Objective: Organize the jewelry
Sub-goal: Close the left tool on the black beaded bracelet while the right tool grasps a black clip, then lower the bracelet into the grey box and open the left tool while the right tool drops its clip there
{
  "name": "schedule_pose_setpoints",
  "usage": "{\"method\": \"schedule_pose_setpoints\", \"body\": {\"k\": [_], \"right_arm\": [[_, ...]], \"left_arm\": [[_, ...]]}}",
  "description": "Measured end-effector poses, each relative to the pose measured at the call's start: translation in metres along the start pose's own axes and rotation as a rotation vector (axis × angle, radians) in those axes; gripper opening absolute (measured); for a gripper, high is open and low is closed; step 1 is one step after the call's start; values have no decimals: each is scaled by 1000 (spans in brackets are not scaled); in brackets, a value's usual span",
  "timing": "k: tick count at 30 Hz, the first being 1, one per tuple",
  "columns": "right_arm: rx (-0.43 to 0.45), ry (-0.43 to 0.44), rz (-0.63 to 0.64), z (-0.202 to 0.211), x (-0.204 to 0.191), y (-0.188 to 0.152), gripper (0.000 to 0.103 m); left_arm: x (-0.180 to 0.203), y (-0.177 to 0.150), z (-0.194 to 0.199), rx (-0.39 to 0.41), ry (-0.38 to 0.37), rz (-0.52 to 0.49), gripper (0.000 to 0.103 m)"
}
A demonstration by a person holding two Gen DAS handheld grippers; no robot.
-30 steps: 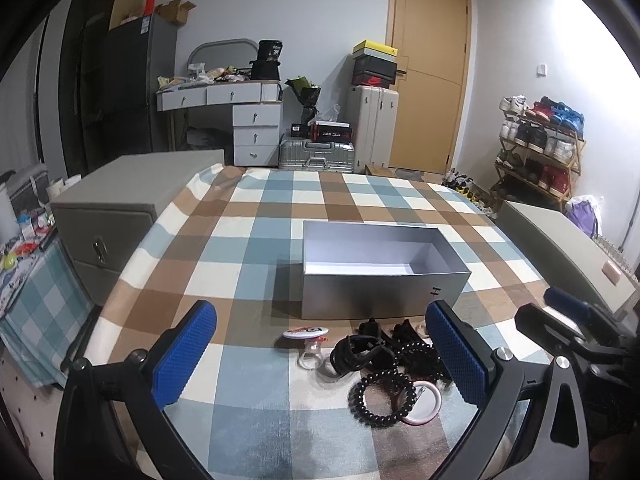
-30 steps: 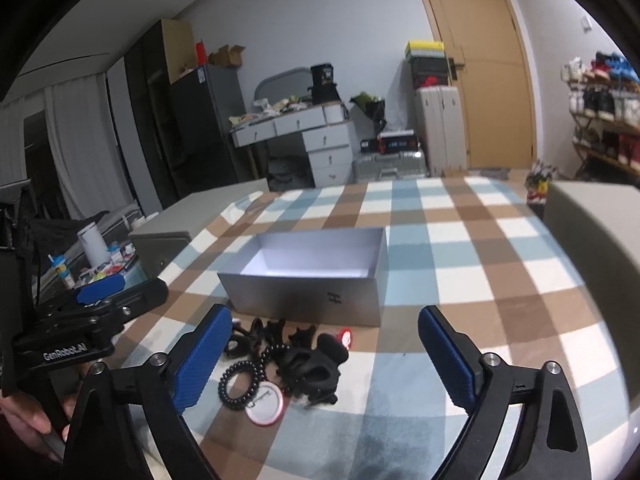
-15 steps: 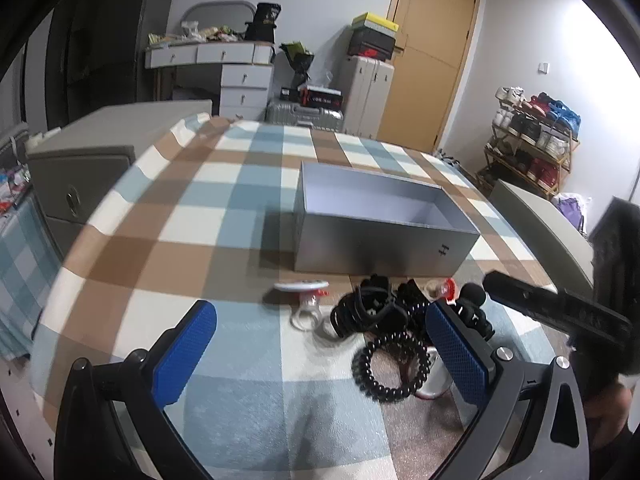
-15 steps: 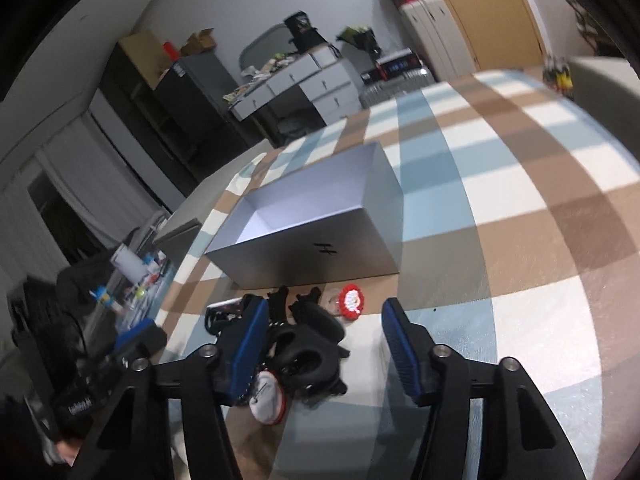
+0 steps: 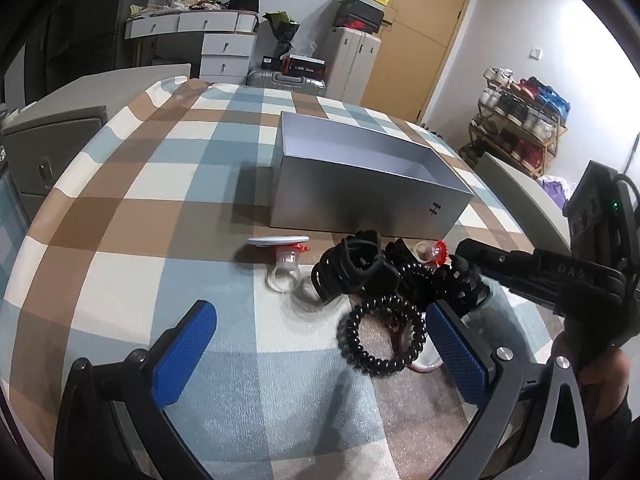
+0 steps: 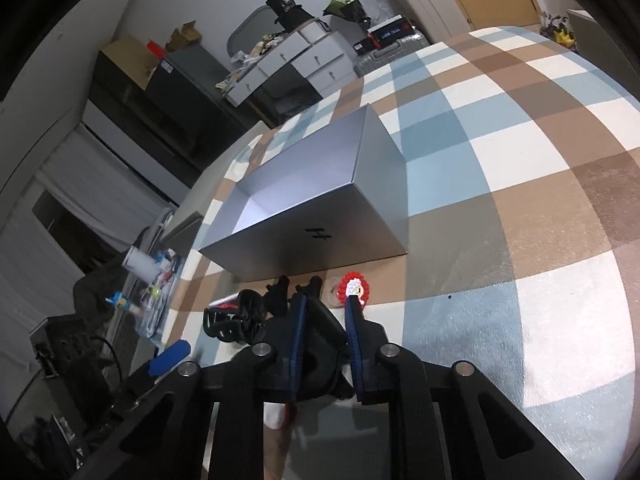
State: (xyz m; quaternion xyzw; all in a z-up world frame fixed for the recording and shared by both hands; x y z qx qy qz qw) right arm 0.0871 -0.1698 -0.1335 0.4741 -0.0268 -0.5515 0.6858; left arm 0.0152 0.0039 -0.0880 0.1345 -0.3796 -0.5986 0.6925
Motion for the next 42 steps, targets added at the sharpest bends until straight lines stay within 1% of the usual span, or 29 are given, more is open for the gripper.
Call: {"method": "schedule_pose_setpoints", "body": {"k": [1, 6, 9, 11, 14, 17, 21, 23, 26, 27, 28, 29, 31, 32, 33, 34, 40, 42], "right_arm": [[13, 11, 0, 3, 0, -1, 5], [74, 6, 1, 18, 0, 1, 5], [106, 16, -3, 26, 1, 2, 5], [128, 24, -7, 32, 2, 3, 5], [151, 35, -8, 39, 2, 3, 5], [162, 38, -2, 42, 2, 2, 5], [171, 45, -1, 45, 2, 0, 5], [174, 51, -3, 46, 4, -1, 5], [179, 55, -7, 47, 5, -2, 5], [180, 56, -9, 47, 6, -3, 5], [181, 57, -12, 48, 7, -4, 5], [182, 57, -19, 48, 9, -4, 5], [184, 62, -31, 49, 11, -5, 5], [184, 65, -35, 48, 12, -5, 5], [186, 65, -35, 49, 13, -5, 5], [187, 66, -34, 49, 13, -5, 5], [196, 56, -24, 53, 12, -6, 5], [201, 58, -25, 55, 12, -6, 5]], "left_arm": [[0, 1, -1, -3, 3, -1, 102], [-3, 0, -7, -35, 13, -4, 102], [-3, -1, -8, -49, -4, 4, 102], [-2, -3, -9, -68, -34, 5, 102], [1, -4, -11, -83, -41, -13, 102], [6, -5, -14, -95, -38, -35, 102], [14, -5, -20, -138, -74, -53, 102], [18, -6, -24, -158, -77, -77, 102], [22, -4, -26, -171, -74, -108, 94], [23, -4, -25, -175, -71, -112, 86], [23, -4, -26, -180, -60, -123, 81], [25, -4, -27, -186, -51, -141, 77], [27, -5, -26, -196, -48, -164, 66], [29, -6, -27, -198, -44, -174, 64], [31, -7, -27, -200, -35, -192, 58], [32, -8, -28, -202, -31, -202, 50], [36, -8, -26, -231, -23, -244, 39], [37, -9, -24, -228, -19, -254, 39]]}}
Point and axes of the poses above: each gripper's, at about its wrist camera, not at the fingertips, and z roughly against the way its jaws point, x to its right, y to its top, the point moved 2 cm from there along -z, roughly the way its jaws point, and after that the axes turned 9 degrees about z, right-handed, at the moved point
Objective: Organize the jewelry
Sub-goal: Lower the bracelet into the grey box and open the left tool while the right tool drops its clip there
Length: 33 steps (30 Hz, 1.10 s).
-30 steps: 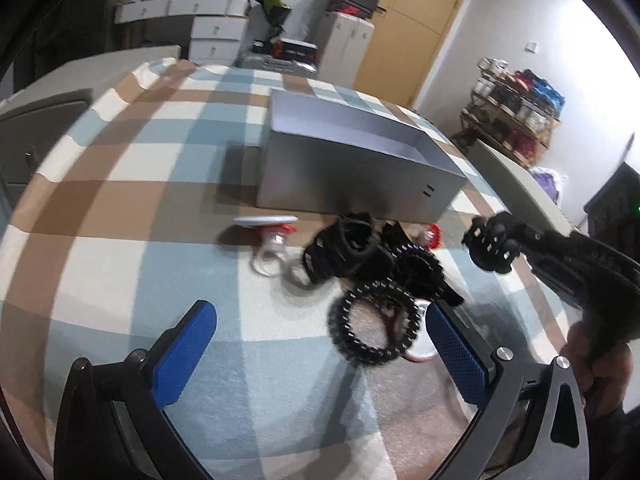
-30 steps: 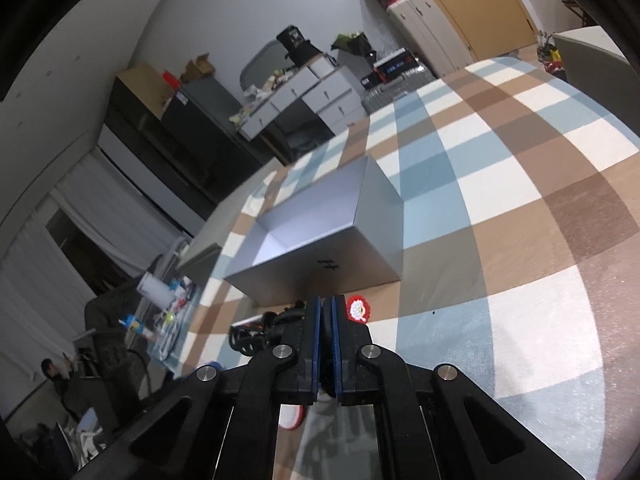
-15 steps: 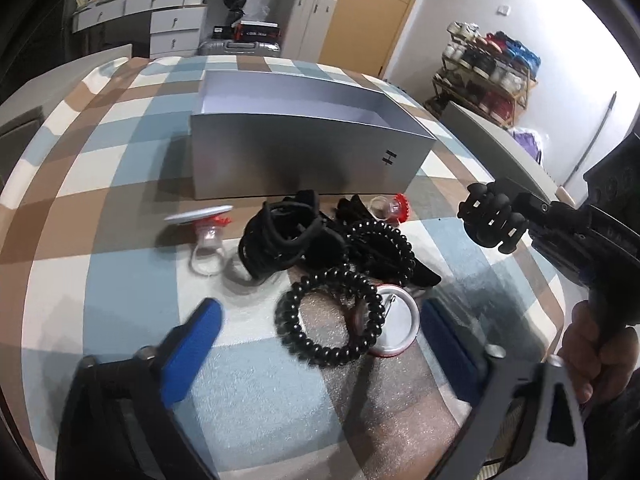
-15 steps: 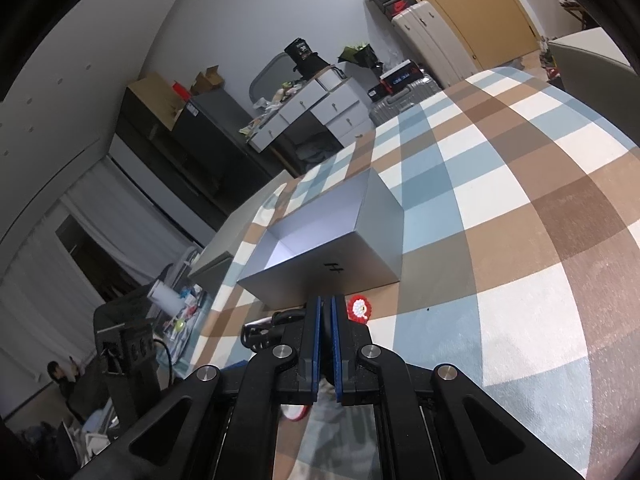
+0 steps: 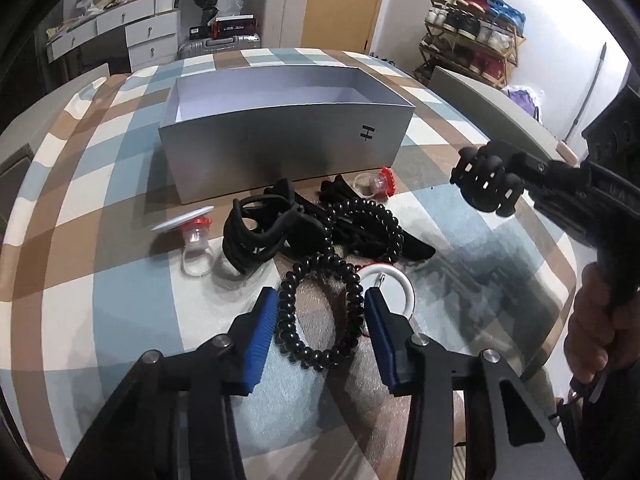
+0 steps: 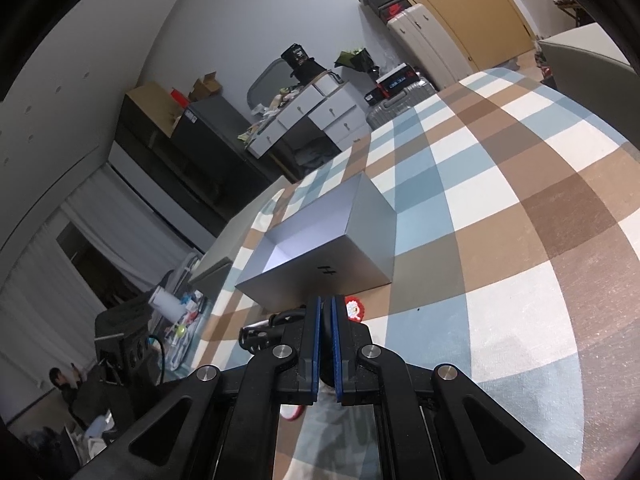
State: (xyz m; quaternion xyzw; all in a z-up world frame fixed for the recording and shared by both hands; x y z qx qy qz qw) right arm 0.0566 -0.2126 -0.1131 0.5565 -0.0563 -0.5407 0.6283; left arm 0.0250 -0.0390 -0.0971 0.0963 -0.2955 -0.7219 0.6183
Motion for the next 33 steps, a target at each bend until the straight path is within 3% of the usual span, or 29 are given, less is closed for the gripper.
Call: {"method": "schedule_pose_setpoints", "body": {"k": [14, 24, 29, 33], "right_arm": [[19, 41, 16, 4, -15, 11, 5], [38, 82, 112, -9, -43, 51, 5], [49, 86, 160, -28, -52, 80, 5], [34, 72, 188, -47, -52, 96, 5]], "left_arm": [[1, 6, 36, 75, -52, 4, 39], [-10, 67, 62, 200, -87, 8, 39], [-19, 96, 51, 236, -88, 11, 39], [-28, 117, 26, 214, -107, 24, 39]]}}
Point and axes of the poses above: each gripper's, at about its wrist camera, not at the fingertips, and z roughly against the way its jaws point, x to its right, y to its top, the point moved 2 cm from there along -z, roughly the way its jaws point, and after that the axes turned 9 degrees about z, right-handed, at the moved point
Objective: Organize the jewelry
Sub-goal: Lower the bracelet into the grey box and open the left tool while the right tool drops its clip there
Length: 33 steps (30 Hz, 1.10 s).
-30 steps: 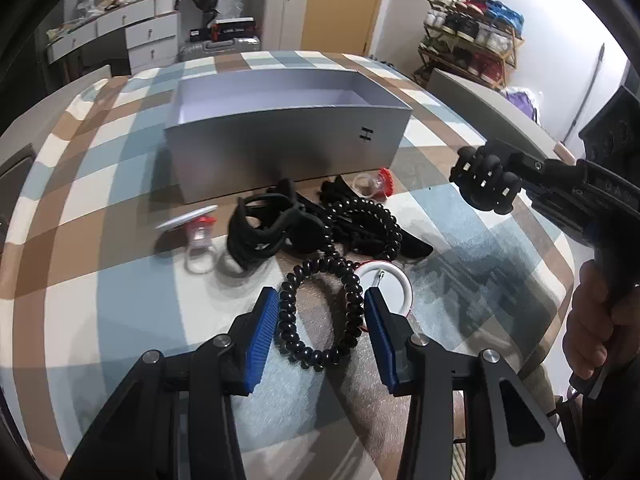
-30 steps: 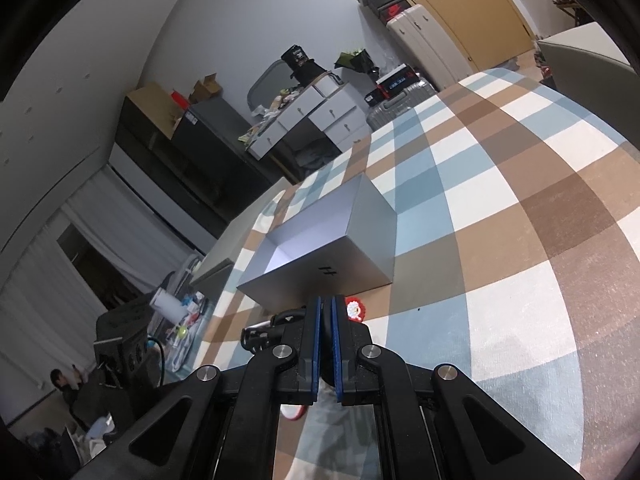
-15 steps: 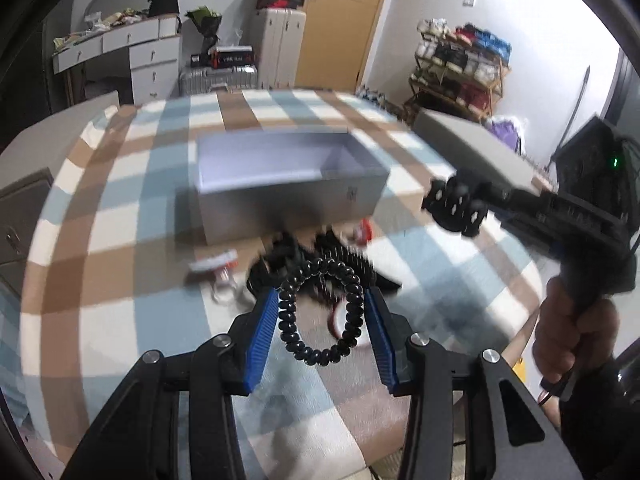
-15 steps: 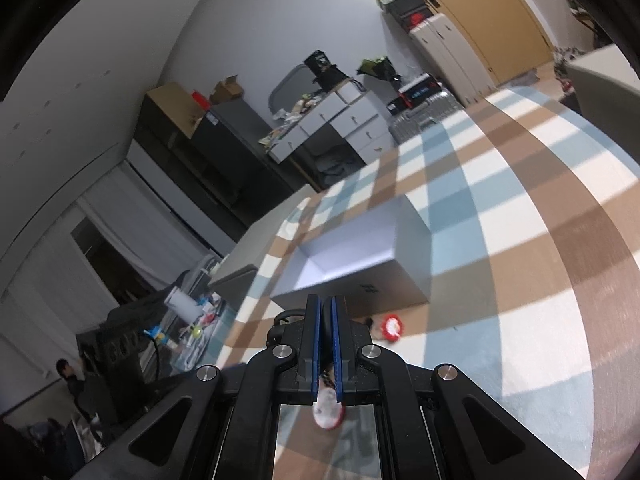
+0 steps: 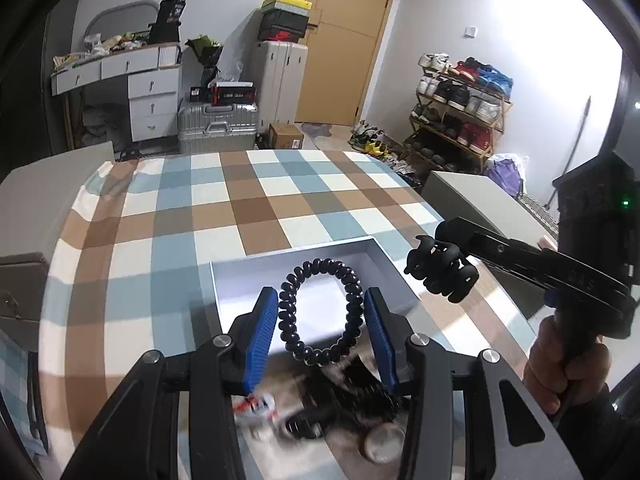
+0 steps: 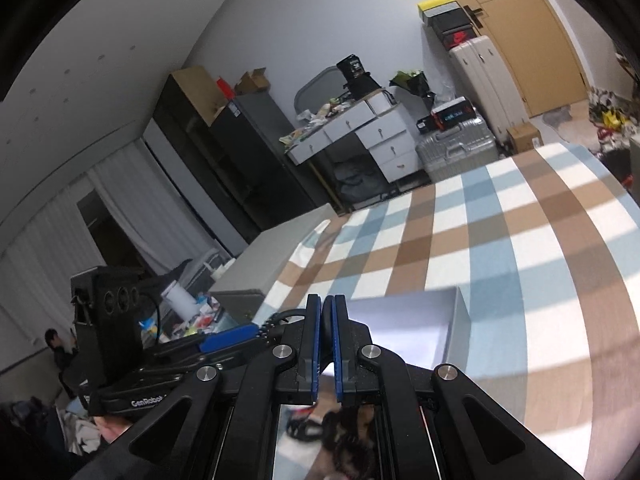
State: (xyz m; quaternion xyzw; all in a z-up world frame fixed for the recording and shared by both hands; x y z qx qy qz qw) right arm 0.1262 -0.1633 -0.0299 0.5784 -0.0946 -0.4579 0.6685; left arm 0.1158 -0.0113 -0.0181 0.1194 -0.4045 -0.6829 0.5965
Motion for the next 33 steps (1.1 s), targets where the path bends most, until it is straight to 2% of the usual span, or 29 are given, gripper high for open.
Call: {"method": "schedule_pose_setpoints", "body": {"k": [4, 10, 18, 24, 29, 30, 31, 32, 33], "right_arm": [[-57, -36, 22, -27, 10, 6, 5], [-148, -81, 48, -58, 23, -3, 5], [-181, -111, 36, -70, 36, -12, 5], [-166, -113, 60, -73, 33, -11, 6], [-158, -117, 67, -77, 32, -9, 8], [-158, -116, 65, -77, 31, -8, 8], [-156, -112, 66, -77, 31, -8, 9], [-150, -109, 69, -76, 30, -8, 14], [-136, -112, 71, -74, 29, -8, 25]], "left_arm": [[-9, 7, -23, -41, -10, 16, 39], [-11, 6, -46, -94, -12, 13, 39], [-10, -1, -55, -122, -3, 11, 39], [-8, 4, -58, -124, 27, -29, 40], [-11, 7, -57, -113, 43, -31, 47], [-12, 8, -55, -107, 47, -22, 52], [-15, 10, -55, -102, 52, -15, 63], [-15, 10, -54, -98, 48, -8, 69], [-16, 10, -51, -87, 48, 1, 74]]}}
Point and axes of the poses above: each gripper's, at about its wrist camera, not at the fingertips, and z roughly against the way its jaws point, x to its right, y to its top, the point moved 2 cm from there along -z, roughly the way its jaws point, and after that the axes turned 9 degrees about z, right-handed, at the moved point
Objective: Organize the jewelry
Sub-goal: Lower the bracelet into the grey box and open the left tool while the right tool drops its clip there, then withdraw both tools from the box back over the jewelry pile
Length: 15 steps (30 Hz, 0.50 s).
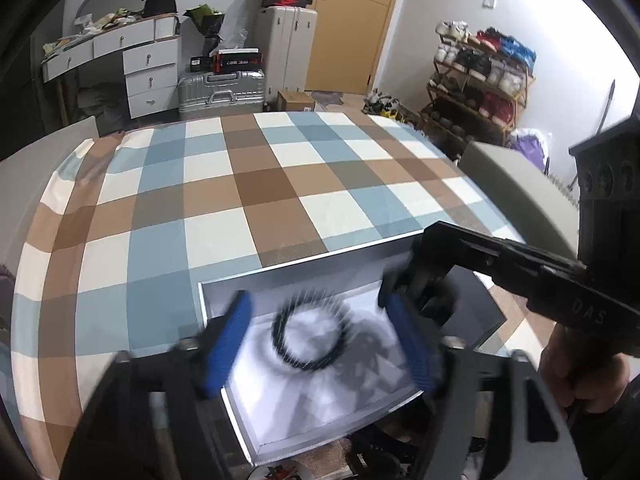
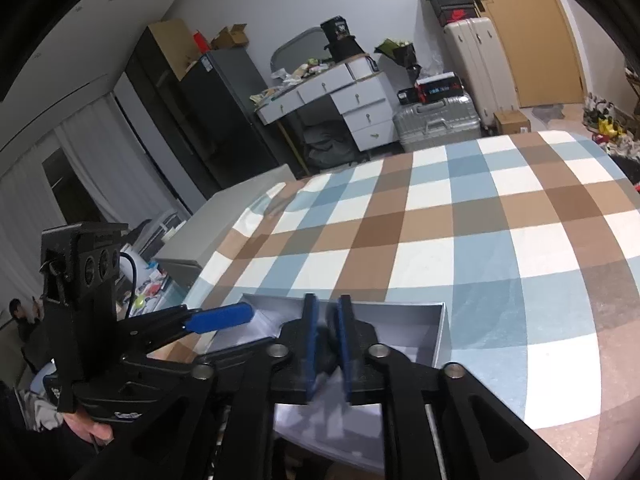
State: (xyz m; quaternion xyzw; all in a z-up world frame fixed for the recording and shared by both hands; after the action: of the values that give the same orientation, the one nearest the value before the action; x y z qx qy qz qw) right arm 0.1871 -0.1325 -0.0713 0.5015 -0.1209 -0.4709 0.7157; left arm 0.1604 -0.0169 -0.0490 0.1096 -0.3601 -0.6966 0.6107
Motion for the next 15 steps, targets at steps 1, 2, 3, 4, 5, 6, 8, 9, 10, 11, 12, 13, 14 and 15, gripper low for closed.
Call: {"method": "schedule_pose_setpoints", "body": {"k": [1, 2, 3, 4, 5, 6, 8, 9, 10, 11, 12, 13, 14, 15], "right_arm": [[16, -2, -2, 2, -1, 0, 30], [38, 1, -4, 6, -3, -1, 36], [50, 6, -5, 8, -4, -1, 38], [58, 9, -5, 10, -6, -1, 38], [64, 9, -3, 12, -8, -1, 38], [70, 6, 2, 15, -10, 0, 40], [91, -4, 7, 23, -13, 1, 46], [108, -7, 9, 29, -14, 2, 52], [122, -13, 13, 34, -16, 3, 55], [140, -22, 18, 41, -17, 4, 58], [154, -28, 22, 46, -18, 5, 59], [167, -31, 25, 52, -20, 6, 60], [178, -34, 28, 57, -22, 6, 66], [186, -39, 31, 61, -24, 7, 69]], "left_arm": [[0, 0, 2, 11, 3, -3, 76], [1, 1, 3, 16, 3, -8, 76], [2, 2, 5, 23, 5, -12, 76], [4, 2, 8, 37, 13, -16, 76], [4, 2, 11, 48, 20, -20, 76], [5, 2, 14, 61, 30, -24, 77], [5, 2, 20, 84, 51, -24, 79], [4, 2, 23, 98, 57, -21, 80], [3, 2, 27, 118, 67, -17, 81], [1, 3, 32, 138, 81, -10, 81], [0, 2, 37, 159, 92, -3, 82], [-1, 2, 40, 173, 101, 5, 82], [-2, 1, 44, 189, 109, 12, 82], [-2, 1, 47, 201, 117, 18, 82]]}}
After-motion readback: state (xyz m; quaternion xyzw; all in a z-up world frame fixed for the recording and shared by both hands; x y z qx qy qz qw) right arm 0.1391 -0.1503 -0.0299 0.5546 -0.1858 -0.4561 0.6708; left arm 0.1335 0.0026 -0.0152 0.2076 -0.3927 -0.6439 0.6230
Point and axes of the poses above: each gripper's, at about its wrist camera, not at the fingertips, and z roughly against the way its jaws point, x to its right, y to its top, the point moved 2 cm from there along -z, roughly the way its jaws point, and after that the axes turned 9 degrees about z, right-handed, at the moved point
